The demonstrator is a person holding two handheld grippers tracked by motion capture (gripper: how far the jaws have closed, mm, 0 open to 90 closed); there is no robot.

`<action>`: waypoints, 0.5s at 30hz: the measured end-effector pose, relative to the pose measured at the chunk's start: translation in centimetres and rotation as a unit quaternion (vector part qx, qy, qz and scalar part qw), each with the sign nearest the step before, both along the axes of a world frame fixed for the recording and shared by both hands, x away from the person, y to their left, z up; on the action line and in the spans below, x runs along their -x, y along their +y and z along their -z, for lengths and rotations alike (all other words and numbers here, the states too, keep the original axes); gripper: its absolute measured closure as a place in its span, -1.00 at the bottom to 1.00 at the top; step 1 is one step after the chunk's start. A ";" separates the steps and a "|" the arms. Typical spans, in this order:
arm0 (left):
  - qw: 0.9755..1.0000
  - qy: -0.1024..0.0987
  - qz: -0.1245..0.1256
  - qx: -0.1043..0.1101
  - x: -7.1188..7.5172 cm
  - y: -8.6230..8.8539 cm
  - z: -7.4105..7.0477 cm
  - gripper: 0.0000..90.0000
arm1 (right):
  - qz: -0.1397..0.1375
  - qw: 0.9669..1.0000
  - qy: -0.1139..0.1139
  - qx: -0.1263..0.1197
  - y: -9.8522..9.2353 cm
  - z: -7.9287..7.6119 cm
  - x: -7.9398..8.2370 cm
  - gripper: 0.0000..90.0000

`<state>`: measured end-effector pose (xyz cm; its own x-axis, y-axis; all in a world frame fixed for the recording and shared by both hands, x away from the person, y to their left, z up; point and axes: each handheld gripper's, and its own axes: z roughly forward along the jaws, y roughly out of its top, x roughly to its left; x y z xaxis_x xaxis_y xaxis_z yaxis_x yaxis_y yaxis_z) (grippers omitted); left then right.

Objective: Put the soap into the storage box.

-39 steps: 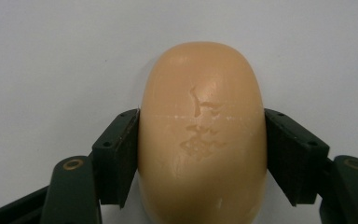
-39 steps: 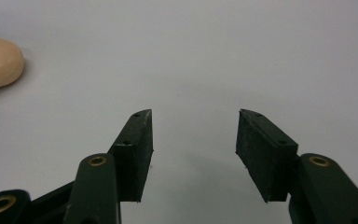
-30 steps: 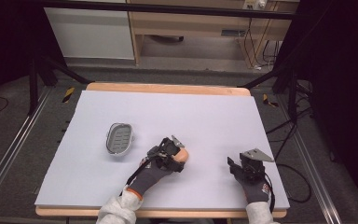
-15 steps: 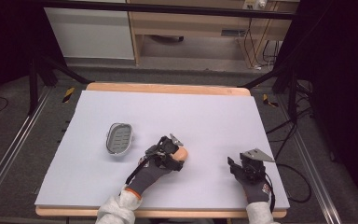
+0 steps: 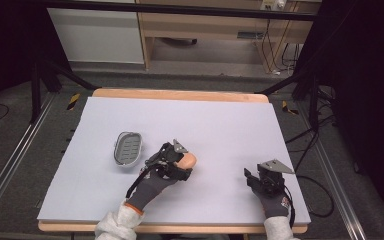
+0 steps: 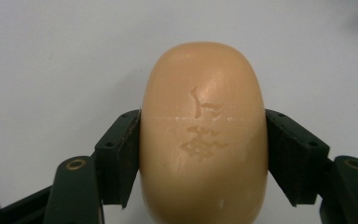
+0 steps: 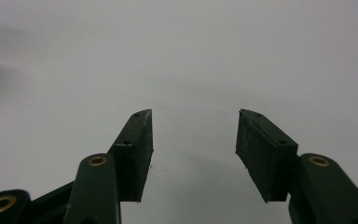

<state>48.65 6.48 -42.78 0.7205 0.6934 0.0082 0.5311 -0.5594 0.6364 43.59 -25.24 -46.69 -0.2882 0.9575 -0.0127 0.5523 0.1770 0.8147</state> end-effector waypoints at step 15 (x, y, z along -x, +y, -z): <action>0.999 -0.027 -0.014 0.023 0.9 2.7 -2.6 -0.29 | 0.002 1.000 0.001 0.001 0.0 0.1 0.1 0.03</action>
<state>47.71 9.16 -40.21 0.7005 0.7136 0.0133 0.5107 -0.5141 0.6891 43.49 -25.23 -46.74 -0.2834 0.9589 -0.0143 0.5552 0.1762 0.8128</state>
